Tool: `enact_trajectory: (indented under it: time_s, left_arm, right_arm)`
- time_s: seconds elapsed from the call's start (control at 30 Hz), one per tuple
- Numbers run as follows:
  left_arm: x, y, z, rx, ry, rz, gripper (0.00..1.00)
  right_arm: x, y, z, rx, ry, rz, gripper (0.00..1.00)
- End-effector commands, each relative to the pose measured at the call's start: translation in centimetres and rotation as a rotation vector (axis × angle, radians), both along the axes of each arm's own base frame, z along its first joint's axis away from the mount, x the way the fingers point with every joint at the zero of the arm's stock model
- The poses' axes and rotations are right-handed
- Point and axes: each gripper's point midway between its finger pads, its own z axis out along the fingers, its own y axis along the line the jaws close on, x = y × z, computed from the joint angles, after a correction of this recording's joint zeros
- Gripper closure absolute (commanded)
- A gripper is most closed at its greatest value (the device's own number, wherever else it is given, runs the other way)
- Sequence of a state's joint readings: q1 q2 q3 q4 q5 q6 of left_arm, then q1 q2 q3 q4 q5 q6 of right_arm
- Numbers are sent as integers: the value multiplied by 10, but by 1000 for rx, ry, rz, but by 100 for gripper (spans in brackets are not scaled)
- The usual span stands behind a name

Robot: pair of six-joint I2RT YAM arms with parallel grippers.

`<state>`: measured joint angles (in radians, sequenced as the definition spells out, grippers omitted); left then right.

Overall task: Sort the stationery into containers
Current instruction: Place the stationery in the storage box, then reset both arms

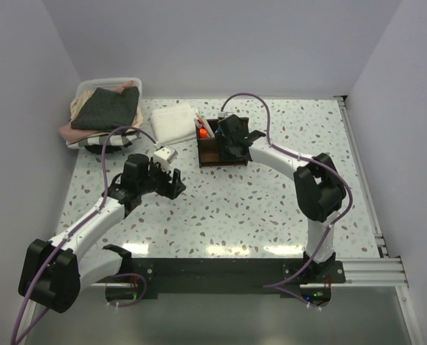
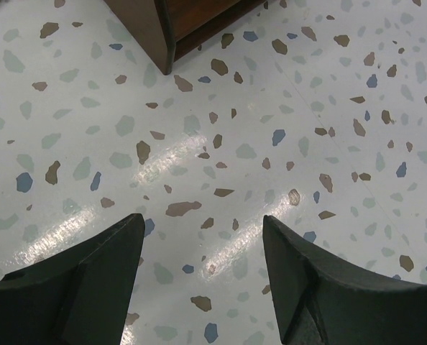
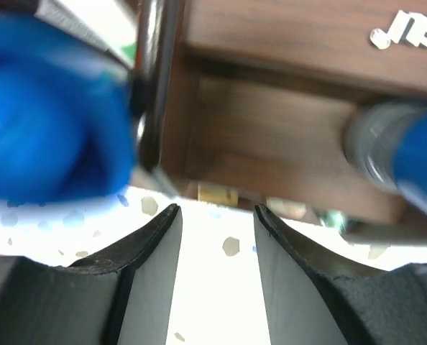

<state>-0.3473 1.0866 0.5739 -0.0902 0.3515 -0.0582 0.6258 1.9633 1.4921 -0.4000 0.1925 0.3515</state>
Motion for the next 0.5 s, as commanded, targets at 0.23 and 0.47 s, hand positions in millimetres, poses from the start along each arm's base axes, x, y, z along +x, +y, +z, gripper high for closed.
enact_trajectory:
  time_s: [0.23,0.47]
  left_arm:
    - [36,4,33,26,-86,63,27]
    - [67,23,54,166,-110,140,0]
  right_arm:
    - [-63,-48,84,26,-103,59,46]
    - [-52,-142,102,-20,-271,-134,33]
